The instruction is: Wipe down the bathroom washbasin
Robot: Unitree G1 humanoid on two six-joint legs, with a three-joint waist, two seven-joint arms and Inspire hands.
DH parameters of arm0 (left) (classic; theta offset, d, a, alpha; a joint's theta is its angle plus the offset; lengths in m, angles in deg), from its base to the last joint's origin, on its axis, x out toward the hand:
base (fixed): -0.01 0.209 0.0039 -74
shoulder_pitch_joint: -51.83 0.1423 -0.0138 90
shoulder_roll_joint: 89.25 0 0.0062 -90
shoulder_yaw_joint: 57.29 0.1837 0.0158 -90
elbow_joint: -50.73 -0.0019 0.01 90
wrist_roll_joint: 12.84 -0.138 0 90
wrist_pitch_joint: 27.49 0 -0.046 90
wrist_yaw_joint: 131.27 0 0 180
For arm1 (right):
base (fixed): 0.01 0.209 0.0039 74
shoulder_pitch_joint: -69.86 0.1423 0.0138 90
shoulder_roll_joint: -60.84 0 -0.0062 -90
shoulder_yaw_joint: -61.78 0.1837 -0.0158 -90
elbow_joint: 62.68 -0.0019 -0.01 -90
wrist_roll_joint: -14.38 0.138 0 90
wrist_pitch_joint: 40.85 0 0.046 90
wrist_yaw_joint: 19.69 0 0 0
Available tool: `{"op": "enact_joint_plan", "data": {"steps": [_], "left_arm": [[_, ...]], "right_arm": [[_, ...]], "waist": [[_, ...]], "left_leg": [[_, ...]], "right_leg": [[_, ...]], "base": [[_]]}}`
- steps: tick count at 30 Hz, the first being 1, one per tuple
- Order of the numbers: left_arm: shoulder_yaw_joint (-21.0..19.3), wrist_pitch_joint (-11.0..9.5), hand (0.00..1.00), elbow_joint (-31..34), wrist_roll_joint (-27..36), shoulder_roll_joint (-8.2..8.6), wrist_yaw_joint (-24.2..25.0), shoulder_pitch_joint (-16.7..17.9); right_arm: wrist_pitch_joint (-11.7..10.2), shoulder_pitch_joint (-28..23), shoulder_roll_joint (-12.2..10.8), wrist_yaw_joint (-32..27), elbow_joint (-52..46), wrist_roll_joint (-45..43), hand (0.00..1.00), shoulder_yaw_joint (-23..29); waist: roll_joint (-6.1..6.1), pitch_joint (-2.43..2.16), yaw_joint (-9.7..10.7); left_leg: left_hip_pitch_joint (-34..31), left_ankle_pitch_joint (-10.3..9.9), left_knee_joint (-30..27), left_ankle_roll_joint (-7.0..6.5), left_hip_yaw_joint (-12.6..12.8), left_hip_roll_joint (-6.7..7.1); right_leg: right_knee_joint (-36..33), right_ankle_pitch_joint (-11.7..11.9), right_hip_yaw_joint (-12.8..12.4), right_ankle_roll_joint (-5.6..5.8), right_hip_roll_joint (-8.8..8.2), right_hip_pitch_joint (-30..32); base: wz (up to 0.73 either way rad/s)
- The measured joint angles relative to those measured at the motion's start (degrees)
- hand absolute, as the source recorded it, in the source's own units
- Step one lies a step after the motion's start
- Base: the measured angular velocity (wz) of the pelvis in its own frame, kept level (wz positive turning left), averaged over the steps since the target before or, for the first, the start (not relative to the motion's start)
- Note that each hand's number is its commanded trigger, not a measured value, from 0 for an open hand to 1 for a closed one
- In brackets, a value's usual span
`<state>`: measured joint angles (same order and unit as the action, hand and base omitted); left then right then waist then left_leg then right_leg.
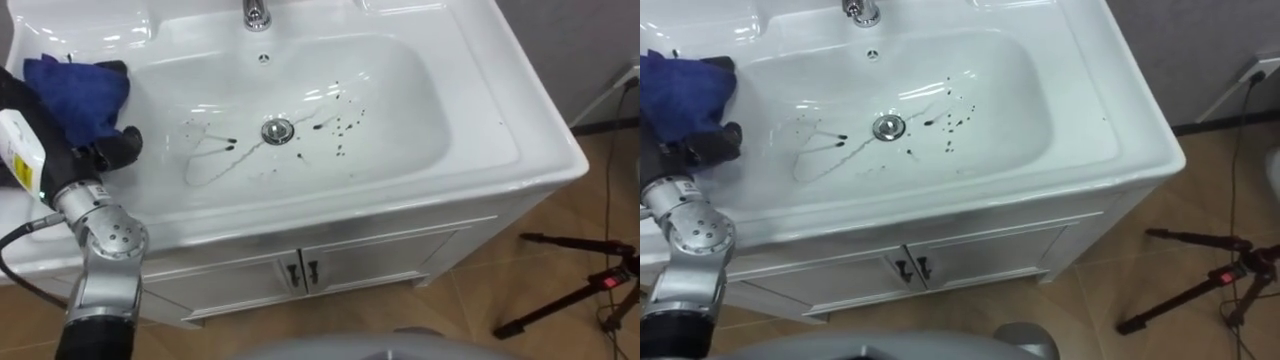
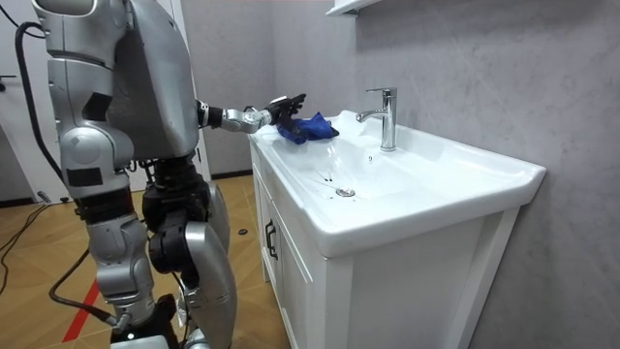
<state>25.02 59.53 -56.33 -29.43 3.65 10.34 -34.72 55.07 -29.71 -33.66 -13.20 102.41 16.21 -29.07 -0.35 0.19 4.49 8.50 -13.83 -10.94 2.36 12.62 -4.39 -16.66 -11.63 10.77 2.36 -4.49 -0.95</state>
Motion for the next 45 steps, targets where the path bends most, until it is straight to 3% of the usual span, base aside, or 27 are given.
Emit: {"op": "enact_joint_plan", "data": {"steps": [6, 16, 21, 28, 37, 40, 45], "left_arm": [[-0.1, 1.0, 0.00, -2.2, 0.0, -0.77, -0.2, -1.2], [-0.2, 3.8, 0.00, -5.5, -0.7, -0.85, -0.1, -1.2], [-0.5, 5.3, 0.00, -7.4, -1.9, -0.86, 0.4, -1.2], [-1.0, 6.4, 0.00, -8.4, -2.9, -2.06, 2.9, -1.4], [-1.1, 6.7, 0.00, -10.9, -2.9, -2.12, 4.0, -1.6], [-1.1, 6.8, 0.22, -15.3, -3.1, -2.70, 4.3, -4.6], [-1.1, 8.2, 0.32, -15.8, -3.2, -3.75, 6.5, -5.2]], "right_arm": [[0.5, -0.1, 0.5, 0.1, -0.3, -0.1, 0.00, 0.3], [1.7, -1.7, 0.5, 0.1, -1.6, 0.5, 0.00, 0.4], [1.7, -1.8, 0.5, 0.1, -1.8, 0.1, 0.00, 0.4], [1.8, -1.8, 0.7, 0.1, -3.1, -0.2, 0.00, 0.4], [2.9, -2.2, 0.8, -0.1, -3.5, -0.1, 0.00, 0.4], [3.2, -2.3, 0.9, -0.2, -3.3, -0.1, 0.00, 0.4], [4.0, -2.5, 0.9, 0.0, -3.5, -0.2, 0.00, 2.2]], "waist": [[-0.83, -0.03, 0.2], [-0.73, -0.11, -0.1], [-1.07, -0.37, -0.1], [-1.52, -0.35, -0.1], [-2.12, -0.27, 0.1], [-2.30, -0.18, 0.0], [-2.33, -0.15, 0.7]], "left_leg": [[0.7, -0.1, 0.6, 0.14, 1.1, -0.19], [0.7, -0.1, 0.9, 0.19, 1.5, -0.25], [0.8, -0.1, 0.7, 0.19, 1.8, -0.25], [0.6, -0.1, 0.5, 0.19, 2.9, -0.24], [0.7, -0.1, 1.2, 0.23, 3.0, -0.25], [0.7, -0.1, 1.2, 0.24, 3.0, -0.25], [0.7, -0.1, 0.9, 0.25, 3.0, -0.15]], "right_leg": [[-0.2, 0.0, -1.2, -0.08, 0.42, 0.0], [-0.1, 0.1, -1.4, -0.16, 0.51, 0.0], [-0.2, 0.1, -1.7, -0.16, 0.51, 0.2], [-1.1, 0.1, -2.9, -0.19, 0.64, 1.8], [-1.3, 0.2, -3.0, -0.35, 0.79, 2.0], [-1.5, 0.2, -3.0, -0.35, 0.79, 2.0], [-1.7, 0.2, -2.9, -0.35, 0.57, 1.8]], "base": [[-0.09], [-0.02], [-0.02], [-0.10], [0.00], [0.00], [0.00]]}}
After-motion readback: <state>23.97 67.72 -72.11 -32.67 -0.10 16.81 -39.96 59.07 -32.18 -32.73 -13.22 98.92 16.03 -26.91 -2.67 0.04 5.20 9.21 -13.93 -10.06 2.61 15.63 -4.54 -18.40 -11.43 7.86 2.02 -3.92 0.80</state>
